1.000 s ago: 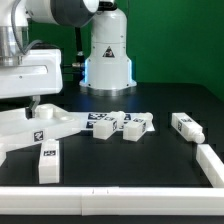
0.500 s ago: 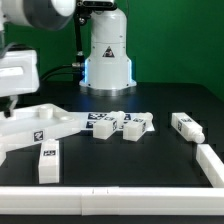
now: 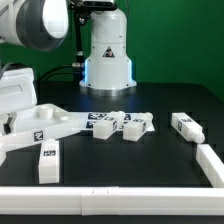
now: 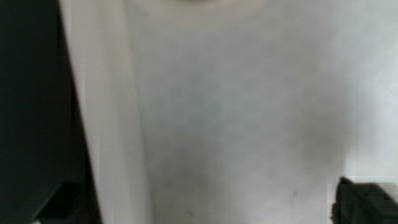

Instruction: Assemble desk

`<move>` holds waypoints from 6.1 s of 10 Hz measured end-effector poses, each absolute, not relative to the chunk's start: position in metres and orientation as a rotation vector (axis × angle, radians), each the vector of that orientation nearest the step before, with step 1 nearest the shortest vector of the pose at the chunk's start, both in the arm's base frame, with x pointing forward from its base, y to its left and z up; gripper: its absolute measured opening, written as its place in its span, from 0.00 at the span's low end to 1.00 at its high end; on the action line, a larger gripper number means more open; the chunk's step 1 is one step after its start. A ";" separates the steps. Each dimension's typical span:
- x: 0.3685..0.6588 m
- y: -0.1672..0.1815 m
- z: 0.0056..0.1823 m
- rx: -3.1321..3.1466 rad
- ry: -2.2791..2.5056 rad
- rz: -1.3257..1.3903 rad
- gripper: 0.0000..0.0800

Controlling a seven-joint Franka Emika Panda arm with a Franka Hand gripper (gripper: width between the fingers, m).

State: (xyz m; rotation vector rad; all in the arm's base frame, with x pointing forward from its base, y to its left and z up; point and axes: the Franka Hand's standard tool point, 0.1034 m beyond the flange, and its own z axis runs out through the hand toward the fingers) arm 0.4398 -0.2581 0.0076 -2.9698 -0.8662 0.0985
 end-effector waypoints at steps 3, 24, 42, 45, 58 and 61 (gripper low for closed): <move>0.439 -0.258 0.007 -2.972 -0.868 0.096 0.56; 0.559 -0.086 0.057 -3.126 -0.148 0.168 0.07; 0.603 -0.070 0.009 -3.188 0.047 0.178 0.07; 0.604 -0.068 0.010 -3.188 0.043 0.175 0.41; 0.554 -0.012 0.095 -3.009 0.218 0.565 0.81; 0.563 -0.027 0.094 -2.933 0.205 0.851 0.81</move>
Offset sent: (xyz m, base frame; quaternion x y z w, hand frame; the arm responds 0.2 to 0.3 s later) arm 0.0000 0.0000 0.0000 0.0000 0.0000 0.0000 1.0000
